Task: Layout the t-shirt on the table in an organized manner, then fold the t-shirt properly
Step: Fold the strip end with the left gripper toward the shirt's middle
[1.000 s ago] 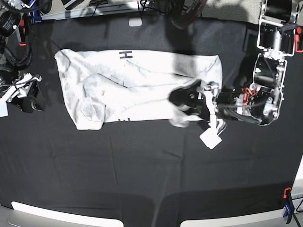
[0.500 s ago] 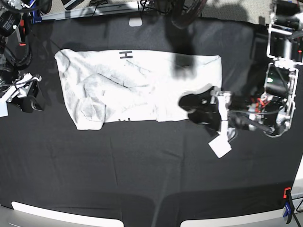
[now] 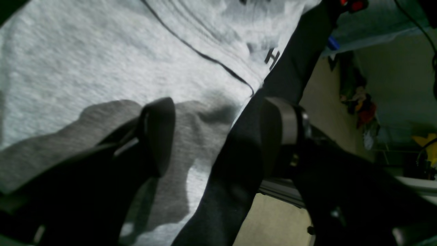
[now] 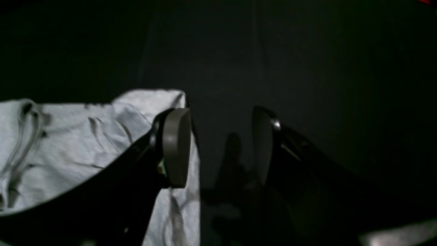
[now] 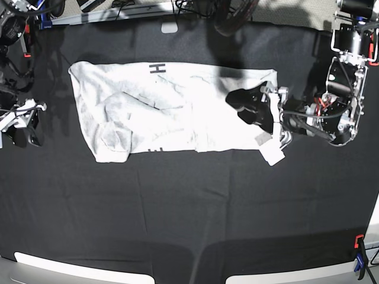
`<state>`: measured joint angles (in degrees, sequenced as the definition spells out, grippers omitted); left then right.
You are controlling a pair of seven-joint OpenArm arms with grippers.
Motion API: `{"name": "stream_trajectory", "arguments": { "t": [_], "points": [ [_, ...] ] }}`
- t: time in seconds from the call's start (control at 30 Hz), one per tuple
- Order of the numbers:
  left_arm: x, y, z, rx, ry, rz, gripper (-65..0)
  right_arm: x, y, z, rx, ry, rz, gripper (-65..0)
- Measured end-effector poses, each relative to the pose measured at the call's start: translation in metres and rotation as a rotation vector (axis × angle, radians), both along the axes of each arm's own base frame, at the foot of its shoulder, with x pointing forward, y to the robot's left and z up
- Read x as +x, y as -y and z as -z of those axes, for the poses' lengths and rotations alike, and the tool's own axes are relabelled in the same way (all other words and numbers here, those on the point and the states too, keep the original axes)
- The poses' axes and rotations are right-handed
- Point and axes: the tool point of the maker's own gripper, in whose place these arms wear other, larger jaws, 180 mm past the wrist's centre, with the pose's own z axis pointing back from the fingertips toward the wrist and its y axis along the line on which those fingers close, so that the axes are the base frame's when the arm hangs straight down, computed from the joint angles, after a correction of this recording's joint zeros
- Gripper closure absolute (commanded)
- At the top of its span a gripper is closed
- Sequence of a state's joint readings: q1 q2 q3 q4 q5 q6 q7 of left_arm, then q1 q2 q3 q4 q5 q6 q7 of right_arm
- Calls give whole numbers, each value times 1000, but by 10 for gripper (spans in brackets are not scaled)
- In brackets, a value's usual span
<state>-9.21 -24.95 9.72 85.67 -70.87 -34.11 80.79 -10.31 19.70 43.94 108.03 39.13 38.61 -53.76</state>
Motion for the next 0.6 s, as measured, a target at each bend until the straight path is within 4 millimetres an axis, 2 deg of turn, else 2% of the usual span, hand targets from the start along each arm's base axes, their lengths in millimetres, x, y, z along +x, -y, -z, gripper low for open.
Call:
{"name": "stream_trajectory", "arguments": {
  "t": [0.17, 0.27, 0.33, 0.4, 0.6],
  "points": [
    [0, 0, 0, 1, 0, 0, -367, 8, -6, -11, 33, 41, -19, -284],
    [0, 0, 0, 1, 0, 0, -368, 9, -5, -10, 29, 22, -18, -288],
    [0, 0, 0, 1, 0, 0, -368, 10, -5, -8, 23, 3, -18, -354],
    [0, 0, 0, 1, 0, 0, -368, 9, -4, -5, 15, -26, -17, -475],
    [0, 0, 0, 0, 0, 0, -368, 6, -3, 0, 9, -65, -16, -475]
  ]
}}
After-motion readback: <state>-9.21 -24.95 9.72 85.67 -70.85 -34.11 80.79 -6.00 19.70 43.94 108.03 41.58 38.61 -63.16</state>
